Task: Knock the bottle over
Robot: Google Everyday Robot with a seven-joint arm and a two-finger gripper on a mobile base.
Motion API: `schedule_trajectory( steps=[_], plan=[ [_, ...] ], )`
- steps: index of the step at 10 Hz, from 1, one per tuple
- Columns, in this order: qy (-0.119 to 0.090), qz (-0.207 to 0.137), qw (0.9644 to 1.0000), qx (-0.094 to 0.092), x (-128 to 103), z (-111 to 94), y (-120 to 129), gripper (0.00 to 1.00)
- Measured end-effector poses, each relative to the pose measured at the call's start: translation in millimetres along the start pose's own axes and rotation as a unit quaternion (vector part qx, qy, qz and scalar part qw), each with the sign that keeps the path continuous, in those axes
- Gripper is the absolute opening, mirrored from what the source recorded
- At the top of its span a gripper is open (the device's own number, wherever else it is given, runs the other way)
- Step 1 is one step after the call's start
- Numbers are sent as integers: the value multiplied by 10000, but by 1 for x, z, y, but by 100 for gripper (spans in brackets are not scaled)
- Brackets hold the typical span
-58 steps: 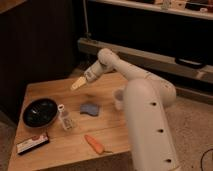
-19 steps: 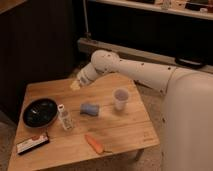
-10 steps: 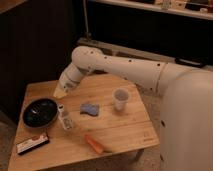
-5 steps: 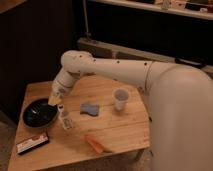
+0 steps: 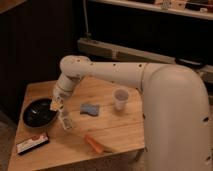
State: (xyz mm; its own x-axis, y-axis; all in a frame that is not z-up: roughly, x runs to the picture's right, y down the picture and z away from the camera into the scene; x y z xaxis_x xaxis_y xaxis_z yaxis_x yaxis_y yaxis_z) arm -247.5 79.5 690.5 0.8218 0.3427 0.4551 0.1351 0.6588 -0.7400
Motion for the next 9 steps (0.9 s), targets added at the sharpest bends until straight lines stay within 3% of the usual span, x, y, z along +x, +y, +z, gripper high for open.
schedule_trajectory(
  steps=[2, 6, 8, 9],
  plan=[
    [-104, 180, 9998, 74, 19, -14, 1, 0],
    [-498, 509, 9955, 619, 62, -72, 5, 0],
    [-755, 686, 9919, 755, 71, -87, 1, 2],
    [-768, 685, 9918, 751, 70, -87, 1, 7]
  ],
)
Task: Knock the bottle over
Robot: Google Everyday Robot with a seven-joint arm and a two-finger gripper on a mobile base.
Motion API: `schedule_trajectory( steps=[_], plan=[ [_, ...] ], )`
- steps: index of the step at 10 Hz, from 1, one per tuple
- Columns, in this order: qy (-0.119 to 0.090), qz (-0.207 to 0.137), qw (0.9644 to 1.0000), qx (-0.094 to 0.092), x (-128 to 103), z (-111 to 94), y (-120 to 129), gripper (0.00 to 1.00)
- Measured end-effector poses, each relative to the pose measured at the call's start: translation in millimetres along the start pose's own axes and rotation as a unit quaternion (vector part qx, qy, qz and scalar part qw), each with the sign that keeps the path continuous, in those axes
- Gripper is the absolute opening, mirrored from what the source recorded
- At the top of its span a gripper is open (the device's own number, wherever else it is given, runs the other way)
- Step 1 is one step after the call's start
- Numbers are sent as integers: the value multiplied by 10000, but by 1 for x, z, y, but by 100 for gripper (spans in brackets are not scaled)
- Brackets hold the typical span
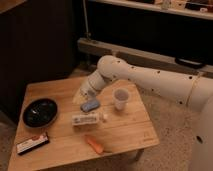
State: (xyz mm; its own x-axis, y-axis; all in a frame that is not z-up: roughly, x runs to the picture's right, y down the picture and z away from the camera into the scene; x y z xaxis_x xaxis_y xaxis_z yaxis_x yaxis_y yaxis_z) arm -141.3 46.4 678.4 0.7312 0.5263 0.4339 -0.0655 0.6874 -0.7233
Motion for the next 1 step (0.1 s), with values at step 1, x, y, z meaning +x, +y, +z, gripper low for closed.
schedule_trajectory(
  steps=[1],
  plan=[
    [0, -13, 10000, -9, -1, 1, 1, 18]
  ],
)
